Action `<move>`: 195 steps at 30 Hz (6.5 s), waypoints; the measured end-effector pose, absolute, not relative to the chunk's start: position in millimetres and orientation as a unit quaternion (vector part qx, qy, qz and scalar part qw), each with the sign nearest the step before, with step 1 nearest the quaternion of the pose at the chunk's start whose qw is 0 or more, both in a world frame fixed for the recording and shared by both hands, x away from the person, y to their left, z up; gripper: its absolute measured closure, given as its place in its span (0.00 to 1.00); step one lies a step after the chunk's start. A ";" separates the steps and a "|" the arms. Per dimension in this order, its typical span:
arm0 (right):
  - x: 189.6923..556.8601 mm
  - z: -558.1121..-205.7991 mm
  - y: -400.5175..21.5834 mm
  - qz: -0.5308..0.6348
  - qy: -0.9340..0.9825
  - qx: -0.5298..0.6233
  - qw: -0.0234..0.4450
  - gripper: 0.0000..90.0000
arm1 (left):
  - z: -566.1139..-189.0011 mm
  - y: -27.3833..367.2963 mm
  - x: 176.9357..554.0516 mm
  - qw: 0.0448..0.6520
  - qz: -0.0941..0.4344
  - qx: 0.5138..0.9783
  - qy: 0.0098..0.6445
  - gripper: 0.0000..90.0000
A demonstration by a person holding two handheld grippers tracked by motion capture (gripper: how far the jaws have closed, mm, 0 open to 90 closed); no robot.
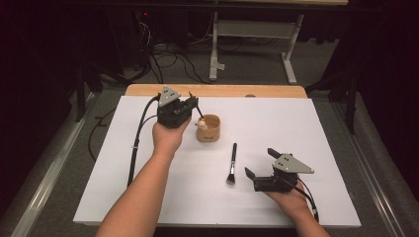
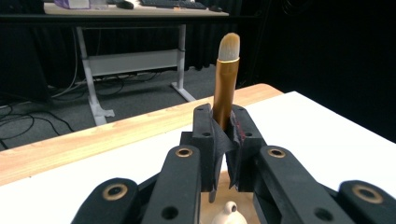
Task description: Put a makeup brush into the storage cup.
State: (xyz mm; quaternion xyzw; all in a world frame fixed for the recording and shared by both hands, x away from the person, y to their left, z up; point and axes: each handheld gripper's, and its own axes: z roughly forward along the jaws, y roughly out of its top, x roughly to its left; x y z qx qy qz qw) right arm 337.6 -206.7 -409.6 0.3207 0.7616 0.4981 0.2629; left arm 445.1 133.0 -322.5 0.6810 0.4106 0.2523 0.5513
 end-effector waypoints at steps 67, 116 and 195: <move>337.0 -412.6 -202.0 0.490 0.770 0.311 0.264 0.02 | -357.2 146.8 414.0 0.524 0.240 0.699 0.423 0.18; 336.6 -408.5 -210.0 0.496 0.757 0.324 0.274 0.01 | -411.9 171.6 320.1 0.519 0.221 0.732 0.382 0.00; 358.7 -395.3 -205.3 0.199 0.868 0.423 0.165 0.05 | -400.4 179.1 310.8 0.569 0.196 0.724 0.337 0.01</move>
